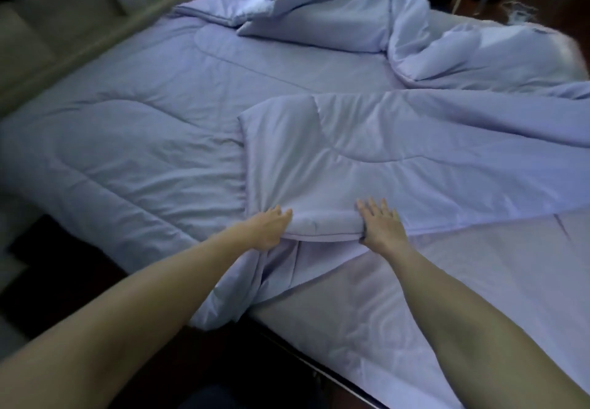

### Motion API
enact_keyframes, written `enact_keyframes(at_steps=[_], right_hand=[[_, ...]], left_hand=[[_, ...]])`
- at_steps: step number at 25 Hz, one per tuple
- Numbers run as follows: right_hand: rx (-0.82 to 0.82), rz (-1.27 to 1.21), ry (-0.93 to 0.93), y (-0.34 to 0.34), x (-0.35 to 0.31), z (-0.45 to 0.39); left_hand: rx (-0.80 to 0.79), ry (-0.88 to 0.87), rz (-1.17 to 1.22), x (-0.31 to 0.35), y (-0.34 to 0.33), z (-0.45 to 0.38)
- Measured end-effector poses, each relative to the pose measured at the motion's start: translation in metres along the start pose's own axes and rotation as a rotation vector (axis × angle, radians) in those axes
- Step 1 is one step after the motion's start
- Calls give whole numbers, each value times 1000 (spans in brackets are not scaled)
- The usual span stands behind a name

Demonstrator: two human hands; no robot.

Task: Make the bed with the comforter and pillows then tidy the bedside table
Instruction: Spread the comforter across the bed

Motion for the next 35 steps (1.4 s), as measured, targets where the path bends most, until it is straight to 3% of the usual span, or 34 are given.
enact_keyframes(at_steps=[4,15,20,29,35], right_hand=[[-14,9,93,-15,8,18],[206,-55,73,-31,16,125],[170,-36,129,-55,22,158],[116,25,477,-76,82,211],[131,9,564,-99,129,257]], left_hand=[[-9,26,-14,17,-26,33],[140,195,-11,53,-99,97],[165,263,33,78,-126,127],[143,447,112,193,-180,165],[155,507,124,268,-209,189]])
Point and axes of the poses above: each hand's wrist, its own z-axis away from the middle knuckle, its own y-axis out of the back of the hand, x = y × z, the point moved 8 cm from there along -z, towards the middle knuckle, and after that the axes turned 1 degree about z, right-handed, at the moved point
